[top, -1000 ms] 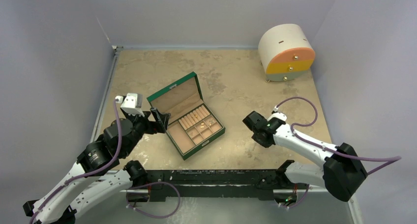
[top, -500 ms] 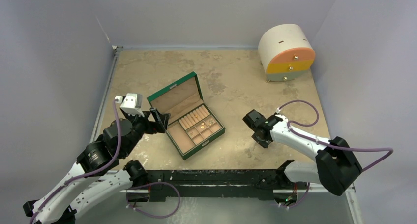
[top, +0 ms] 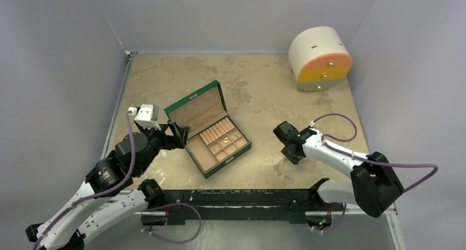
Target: Organize the mixed jewelry
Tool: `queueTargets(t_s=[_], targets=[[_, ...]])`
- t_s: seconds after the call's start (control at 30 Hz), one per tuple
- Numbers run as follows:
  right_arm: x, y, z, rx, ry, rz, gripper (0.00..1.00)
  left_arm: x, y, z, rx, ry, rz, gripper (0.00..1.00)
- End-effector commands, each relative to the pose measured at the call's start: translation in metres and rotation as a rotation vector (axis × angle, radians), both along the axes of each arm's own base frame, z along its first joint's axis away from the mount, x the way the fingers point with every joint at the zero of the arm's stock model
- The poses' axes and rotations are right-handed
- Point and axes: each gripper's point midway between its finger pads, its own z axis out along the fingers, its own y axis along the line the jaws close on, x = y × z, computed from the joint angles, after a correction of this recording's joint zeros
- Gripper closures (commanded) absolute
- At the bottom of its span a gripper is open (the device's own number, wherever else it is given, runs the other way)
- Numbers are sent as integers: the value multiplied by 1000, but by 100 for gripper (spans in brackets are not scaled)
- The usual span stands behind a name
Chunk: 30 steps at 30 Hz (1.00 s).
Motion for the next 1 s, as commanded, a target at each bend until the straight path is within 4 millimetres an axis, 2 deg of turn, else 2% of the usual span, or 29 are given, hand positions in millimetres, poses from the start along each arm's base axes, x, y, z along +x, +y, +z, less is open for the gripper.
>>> queueTargets(t_s=[0.0, 0.27, 0.53, 0.8, 0.97], targets=[[-5, -4, -5, -3, 21, -29, 65, 2, 0, 9, -19, -31, 2, 14], [-5, -7, -9, -16, 44, -41, 68, 2, 0, 9, -19, -31, 2, 14], [-2, -10, -12, -32, 54, -42, 83, 3, -2, 8, -14, -26, 1, 14], [2, -6, -14, -12, 62, -15, 99, 3, -2, 7, -13, -26, 0, 14], [10, 4, -9, 14, 46, 59, 100, 3, -1, 8, -15, -27, 0, 14]])
